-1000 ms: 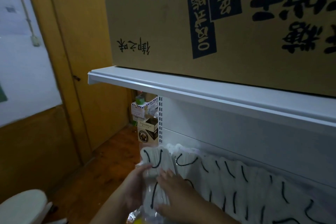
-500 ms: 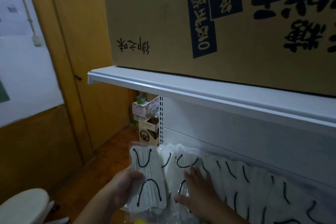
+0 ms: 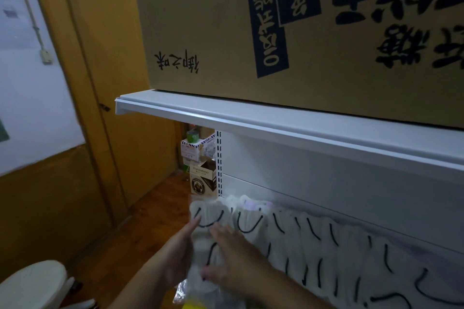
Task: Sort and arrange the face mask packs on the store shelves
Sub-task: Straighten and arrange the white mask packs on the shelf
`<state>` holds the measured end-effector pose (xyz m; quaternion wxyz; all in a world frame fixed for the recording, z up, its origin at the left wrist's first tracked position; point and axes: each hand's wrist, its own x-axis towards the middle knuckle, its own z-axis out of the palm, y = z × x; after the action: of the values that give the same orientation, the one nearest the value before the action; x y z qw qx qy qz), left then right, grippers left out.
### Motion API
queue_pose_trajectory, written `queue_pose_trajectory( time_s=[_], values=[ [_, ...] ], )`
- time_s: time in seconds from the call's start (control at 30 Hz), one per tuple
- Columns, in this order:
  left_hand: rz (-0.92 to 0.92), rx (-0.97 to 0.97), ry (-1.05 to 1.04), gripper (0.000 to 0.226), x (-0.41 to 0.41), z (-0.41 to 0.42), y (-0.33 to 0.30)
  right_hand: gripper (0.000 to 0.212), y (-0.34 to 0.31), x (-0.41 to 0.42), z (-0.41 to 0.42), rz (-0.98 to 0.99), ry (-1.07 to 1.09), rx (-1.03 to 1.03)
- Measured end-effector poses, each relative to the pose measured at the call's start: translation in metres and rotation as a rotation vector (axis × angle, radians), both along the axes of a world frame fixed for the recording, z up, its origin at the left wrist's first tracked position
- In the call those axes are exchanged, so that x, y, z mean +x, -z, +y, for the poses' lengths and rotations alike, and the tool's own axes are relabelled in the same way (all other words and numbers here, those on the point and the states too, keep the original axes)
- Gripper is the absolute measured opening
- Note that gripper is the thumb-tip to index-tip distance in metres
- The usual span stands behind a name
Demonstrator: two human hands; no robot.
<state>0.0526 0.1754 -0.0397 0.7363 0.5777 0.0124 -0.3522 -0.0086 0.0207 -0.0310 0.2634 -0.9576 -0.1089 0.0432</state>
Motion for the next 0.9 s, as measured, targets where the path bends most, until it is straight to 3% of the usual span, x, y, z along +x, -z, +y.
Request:
queue_pose_trajectory(
  time_s=[0.13,0.23,0.3,0.43,0.63,0.73,0.83,0.9],
  values=[
    [0.012,-0.026,0.0,0.047,-0.002,0.006,0.003,0.101,0.014,0.0,0.004,-0.015,-0.036,-0.06],
    [0.025,0.008,-0.069,0.051,0.001,0.02,0.004,0.096,0.021,-0.001,-0.014,-0.043,0.125,-0.013],
    [0.048,0.028,-0.11,0.052,0.003,0.029,0.005,0.096,0.029,0.0,-0.033,0.031,0.227,-0.116],
    [0.056,0.054,-0.136,0.053,0.004,0.04,0.008,0.101,0.046,-0.005,-0.048,0.137,0.213,-0.321],
    [0.049,0.16,-0.177,0.055,0.003,0.049,0.01,0.053,0.026,-0.003,-0.046,-0.059,0.324,-0.163],
    [0.015,0.194,-0.179,0.053,0.005,0.048,0.006,0.036,-0.001,-0.005,-0.047,-0.185,0.45,0.08],
    [0.004,0.199,-0.138,0.044,0.004,0.035,0.001,0.036,-0.019,-0.011,-0.033,-0.175,0.381,0.255],
    [-0.003,0.097,-0.092,0.042,0.002,0.02,-0.005,0.051,-0.017,-0.016,-0.015,-0.078,0.25,0.282]
  ],
)
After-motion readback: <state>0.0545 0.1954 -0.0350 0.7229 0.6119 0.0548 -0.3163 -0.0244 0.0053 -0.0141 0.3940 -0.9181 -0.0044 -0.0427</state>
